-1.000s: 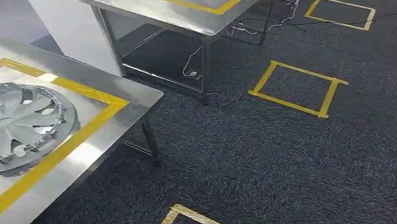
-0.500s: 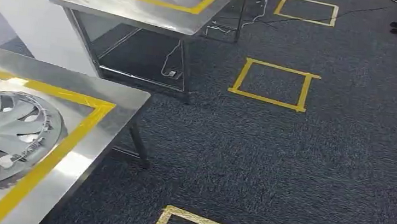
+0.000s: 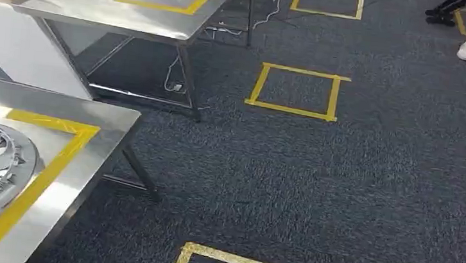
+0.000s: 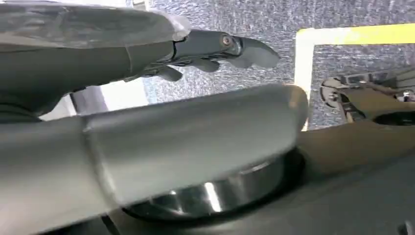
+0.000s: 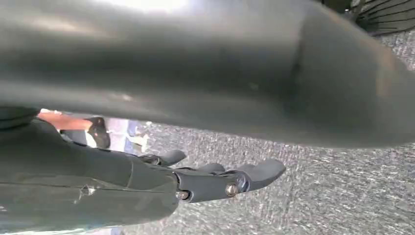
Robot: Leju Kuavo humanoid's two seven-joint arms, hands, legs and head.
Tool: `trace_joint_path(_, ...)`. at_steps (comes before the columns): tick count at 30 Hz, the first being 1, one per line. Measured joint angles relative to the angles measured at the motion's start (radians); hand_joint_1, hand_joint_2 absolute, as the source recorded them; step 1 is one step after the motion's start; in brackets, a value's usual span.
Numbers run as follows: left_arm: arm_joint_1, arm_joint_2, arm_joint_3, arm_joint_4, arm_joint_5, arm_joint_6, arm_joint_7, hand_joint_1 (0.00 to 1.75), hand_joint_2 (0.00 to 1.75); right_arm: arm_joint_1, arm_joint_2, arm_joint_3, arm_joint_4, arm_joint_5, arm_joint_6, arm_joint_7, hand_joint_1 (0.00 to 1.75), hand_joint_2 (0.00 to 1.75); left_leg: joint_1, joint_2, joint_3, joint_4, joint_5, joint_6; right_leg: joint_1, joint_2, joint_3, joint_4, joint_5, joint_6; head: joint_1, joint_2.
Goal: Take the parts from the cabinet and place them on the table.
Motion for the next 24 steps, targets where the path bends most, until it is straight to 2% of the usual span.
trace_joint_path(2,0.003,0.0,-0.003,0.0,0.0,0.0,0.003,0.0,0.0,0.0,0.001,0.0,0.0,-0.001,0.0,0.002,0.0,0.0,0.0,-0.009,-0.082,0.173,-0.071,-0.002,0.003,0.012,-0.003,0.0,0.0,-0.003,0.0,0.0)
trace_joint_path(3,0.004,0.0,-0.004,0.0,0.0,0.0,0.003,0.0,0.0,0.001,0.001,0.0,0.0,-0.001,0.0,0.002,0.0,0.0,0.0,-0.01,-0.105,0.214,-0.075,-0.002,0.004,0.02,-0.003,0.001,0.0,-0.004,0.0,0.0)
trace_joint_path(4,0.005,0.0,-0.005,0.0,0.0,0.0,0.003,0.0,0.0,0.001,0.001,0.0,0.001,-0.001,0.0,0.003,0.0,0.0,0.0,-0.011,-0.101,0.202,-0.055,0.001,0.004,0.029,-0.003,0.001,0.0,-0.004,0.0,0.0)
trace_joint_path(5,0.006,0.0,-0.005,0.0,0.0,0.0,0.004,0.0,0.0,0.001,0.001,0.0,0.001,-0.002,0.0,0.003,0.0,0.0,0.0,-0.012,-0.076,0.146,-0.016,0.005,0.004,0.038,-0.001,0.001,0.0,-0.004,0.0,0.0)
trace_joint_path(6,0.005,0.001,-0.005,0.0,0.0,0.0,0.004,0.0,0.0,0.001,0.001,0.0,0.001,-0.002,0.0,0.002,0.0,0.0,0.0,-0.017,-0.032,0.051,0.035,0.011,0.005,0.049,0.002,0.001,0.0,-0.003,0.0,0.0)
trace_joint_path(7,0.005,0.002,-0.005,0.0,0.0,0.0,0.004,0.0,0.0,0.001,0.002,0.0,0.001,-0.002,0.0,0.002,0.0,0.0,-0.001,-0.035,0.018,-0.054,0.084,0.019,0.005,0.057,0.004,0.001,0.0,-0.003,0.0,0.0)
trace_joint_path(8,0.004,0.006,-0.005,0.0,0.0,0.0,0.006,0.0,0.0,0.001,0.006,0.0,0.001,-0.002,0.0,0.002,0.0,0.0,-0.002,-0.074,0.042,-0.117,0.094,0.025,0.006,0.063,0.002,0.002,0.001,0.001,0.0,0.0)
trace_joint_path(9,0.003,0.006,-0.006,0.0,-0.001,0.001,0.006,0.0,0.0,-0.001,0.006,0.0,0.0,-0.002,0.0,0.002,0.0,0.0,-0.004,-0.067,0.044,-0.127,0.094,0.025,0.009,0.072,-0.002,0.005,0.001,0.006,0.0,0.0)
trace_joint_path(11,0.002,0.007,-0.006,0.0,-0.003,0.001,0.006,0.0,0.0,0.001,0.007,0.0,0.001,-0.002,0.001,0.004,0.0,0.0,-0.008,-0.056,0.043,-0.126,0.093,0.028,0.004,0.082,-0.005,0.0,0.004,0.017,0.0,0.0)
trace_joint_path(12,0.0,0.007,-0.006,0.0,-0.003,0.001,0.006,0.0,0.0,0.003,0.009,0.0,0.001,-0.004,0.001,0.004,0.0,0.0,-0.007,-0.049,0.045,-0.129,0.097,0.034,0.005,0.09,-0.006,-0.003,0.006,0.024,0.001,0.0)
trace_joint_path(13,-0.001,0.006,-0.006,0.0,-0.003,0.001,0.006,0.0,0.0,0.004,0.009,0.0,0.001,-0.004,0.001,0.005,0.0,0.0,0.001,-0.038,0.05,-0.144,0.105,0.043,0.003,0.082,-0.008,0.007,0.0,0.027,0.001,0.0)
trace_joint_path(14,-0.001,0.008,-0.006,0.0,-0.003,0.002,0.006,0.0,0.0,0.005,0.009,0.0,0.001,-0.004,0.001,0.005,0.0,0.0,-0.001,-0.03,0.052,-0.148,0.105,0.045,0.006,0.044,-0.021,0.04,-0.025,0.031,0.002,0.0)
trace_joint_path(15,0.0,0.009,-0.006,0.0,-0.003,0.002,0.005,0.0,0.0,0.003,0.009,0.0,0.001,-0.004,0.001,0.004,0.0,0.0,-0.002,-0.024,0.052,-0.148,0.105,0.05,0.005,0.026,-0.054,0.108,-0.067,0.034,0.0,0.0)
trace_joint_path(17,0.002,0.009,-0.006,0.0,-0.003,0.002,0.005,0.0,0.0,0.002,0.01,0.0,0.001,-0.004,0.001,0.005,0.0,0.0,-0.003,-0.006,0.051,-0.147,0.104,0.052,0.003,0.014,-0.131,0.276,-0.143,0.042,0.0,0.0)
trace_joint_path(18,0.002,0.009,-0.006,0.0,-0.003,0.002,0.005,0.0,0.0,0.003,0.011,0.0,0.001,-0.004,0.002,0.005,0.0,0.0,-0.003,0.001,0.051,-0.147,0.104,0.052,0.002,0.012,-0.156,0.329,-0.157,0.046,0.001,0.0)
trace_joint_path(19,0.003,0.009,-0.006,0.0,-0.003,0.002,0.005,0.0,0.0,0.005,0.011,0.0,0.001,-0.004,0.002,0.006,0.0,0.0,-0.002,0.009,0.052,-0.147,0.104,0.051,-0.002,0.01,-0.156,0.328,-0.144,0.049,0.001,0.0)
trace_joint_path(20,0.002,0.008,-0.006,0.0,-0.003,0.002,0.005,0.0,0.0,0.005,0.011,0.0,0.001,-0.005,0.002,0.005,0.0,0.0,-0.002,0.015,0.052,-0.145,0.102,0.049,-0.005,0.007,-0.131,0.277,-0.109,0.05,0.001,0.0)
trace_joint_path(22,0.002,0.008,-0.006,0.0,-0.003,0.002,0.005,0.0,0.0,0.005,0.011,0.0,0.001,-0.004,0.002,0.004,0.0,0.0,0.001,0.028,0.055,-0.139,0.096,0.041,-0.008,-0.015,-0.036,0.096,-0.025,0.052,0.001,0.0)
trace_joint_path(23,0.001,0.009,-0.006,0.0,-0.003,0.002,0.005,0.0,0.0,0.004,0.011,0.0,0.001,-0.004,0.003,0.003,0.0,0.0,-0.002,0.033,0.056,-0.134,0.091,0.034,-0.008,-0.051,0.002,0.021,-0.011,0.053,0.001,0.0)
trace_joint_path(24,0.001,0.01,-0.006,0.0,-0.003,0.002,0.005,0.0,0.0,0.001,0.012,0.0,0.001,-0.004,0.003,0.001,0.0,0.0,-0.009,0.036,0.053,-0.125,0.085,0.027,0.0,-0.042,0.003,0.012,-0.013,0.041,0.0,0.0)
